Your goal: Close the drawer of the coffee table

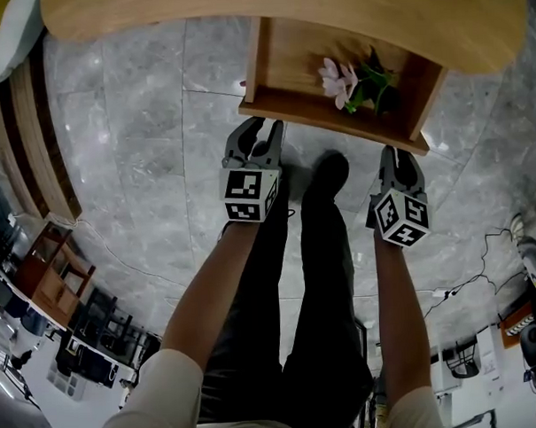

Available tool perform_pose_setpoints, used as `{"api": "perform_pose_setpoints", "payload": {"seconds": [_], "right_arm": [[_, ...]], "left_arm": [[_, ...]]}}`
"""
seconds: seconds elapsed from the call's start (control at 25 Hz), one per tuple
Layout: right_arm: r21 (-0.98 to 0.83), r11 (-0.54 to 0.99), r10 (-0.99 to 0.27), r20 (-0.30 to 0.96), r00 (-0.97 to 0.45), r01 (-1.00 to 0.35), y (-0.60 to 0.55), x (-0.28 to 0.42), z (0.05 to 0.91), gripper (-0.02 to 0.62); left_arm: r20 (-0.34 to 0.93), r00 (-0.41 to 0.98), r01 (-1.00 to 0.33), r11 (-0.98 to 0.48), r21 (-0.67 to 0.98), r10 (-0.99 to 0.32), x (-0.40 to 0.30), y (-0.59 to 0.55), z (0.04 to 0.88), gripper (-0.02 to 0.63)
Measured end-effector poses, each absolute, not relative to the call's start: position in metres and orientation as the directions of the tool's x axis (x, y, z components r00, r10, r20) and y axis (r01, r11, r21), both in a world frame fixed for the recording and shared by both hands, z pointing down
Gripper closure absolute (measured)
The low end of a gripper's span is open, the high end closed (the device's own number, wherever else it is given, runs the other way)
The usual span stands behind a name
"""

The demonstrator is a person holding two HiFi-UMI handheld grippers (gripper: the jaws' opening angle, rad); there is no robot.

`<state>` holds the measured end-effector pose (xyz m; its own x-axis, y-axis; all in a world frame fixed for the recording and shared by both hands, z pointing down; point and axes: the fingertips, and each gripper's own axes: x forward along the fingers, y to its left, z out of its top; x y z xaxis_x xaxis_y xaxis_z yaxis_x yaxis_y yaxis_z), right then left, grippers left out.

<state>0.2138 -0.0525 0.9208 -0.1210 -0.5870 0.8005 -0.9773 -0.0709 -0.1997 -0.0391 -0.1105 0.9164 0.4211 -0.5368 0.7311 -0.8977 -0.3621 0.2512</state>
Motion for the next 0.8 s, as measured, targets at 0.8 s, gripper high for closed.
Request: {"api": "perform_pose_setpoints", "payload": {"seconds": [0.8], "right_arm": [[-0.190,-0.157,-0.648,0.760,-0.044,-0.969,-0.0517,0.2158,0.9178,0.465]], "left_arm": [[0.686,0.461,-0.882,-0.375,0.285,-0.563,-0.0393,-0.1029,0.9139,0.486]]}}
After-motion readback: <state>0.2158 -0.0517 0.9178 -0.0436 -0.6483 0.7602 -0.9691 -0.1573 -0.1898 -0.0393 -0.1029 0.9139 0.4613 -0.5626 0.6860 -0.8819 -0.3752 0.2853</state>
